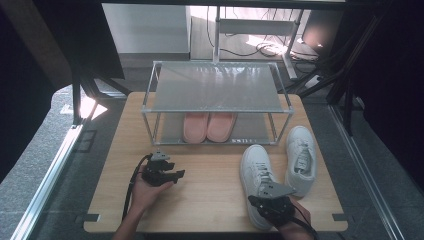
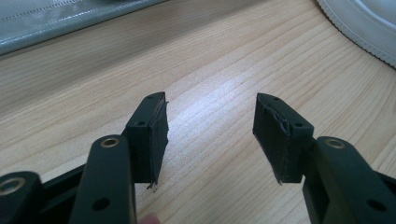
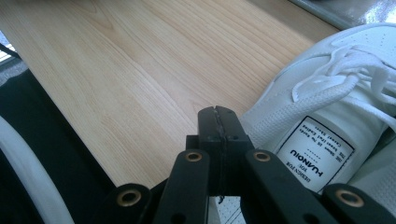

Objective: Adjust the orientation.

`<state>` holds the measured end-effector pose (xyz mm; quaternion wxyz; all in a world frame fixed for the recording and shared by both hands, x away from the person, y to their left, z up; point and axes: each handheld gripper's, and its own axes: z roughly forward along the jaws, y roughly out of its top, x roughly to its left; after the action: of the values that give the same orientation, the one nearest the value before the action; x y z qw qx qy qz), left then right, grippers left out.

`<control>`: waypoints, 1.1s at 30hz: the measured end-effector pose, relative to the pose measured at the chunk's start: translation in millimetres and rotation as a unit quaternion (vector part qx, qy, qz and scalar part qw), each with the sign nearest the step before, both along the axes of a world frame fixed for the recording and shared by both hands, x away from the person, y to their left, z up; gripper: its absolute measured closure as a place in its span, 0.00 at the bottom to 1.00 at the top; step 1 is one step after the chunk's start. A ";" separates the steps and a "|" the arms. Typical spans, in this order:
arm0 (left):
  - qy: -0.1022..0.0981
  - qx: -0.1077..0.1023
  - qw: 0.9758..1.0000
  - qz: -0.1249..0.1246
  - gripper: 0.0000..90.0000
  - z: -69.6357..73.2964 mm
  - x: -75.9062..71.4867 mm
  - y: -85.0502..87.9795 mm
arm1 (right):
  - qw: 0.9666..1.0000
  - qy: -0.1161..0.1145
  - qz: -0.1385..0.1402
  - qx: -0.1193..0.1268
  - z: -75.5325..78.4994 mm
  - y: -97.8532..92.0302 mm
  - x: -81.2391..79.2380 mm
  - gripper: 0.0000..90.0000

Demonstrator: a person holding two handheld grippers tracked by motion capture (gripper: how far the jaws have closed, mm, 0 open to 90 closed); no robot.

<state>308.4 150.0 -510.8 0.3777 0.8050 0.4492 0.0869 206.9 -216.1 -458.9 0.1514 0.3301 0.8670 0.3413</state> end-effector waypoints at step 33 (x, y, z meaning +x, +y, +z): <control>0.005 0.006 1.000 -0.005 0.51 -3.1 1.0 -2.6 | 1.000 0.011 0.011 0.009 4.9 -10.7 -14.2 1.00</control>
<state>309.4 147.4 -513.9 0.3714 0.8098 0.4463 0.0838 192.7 -226.8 -454.0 0.1352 0.3255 0.8690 0.3472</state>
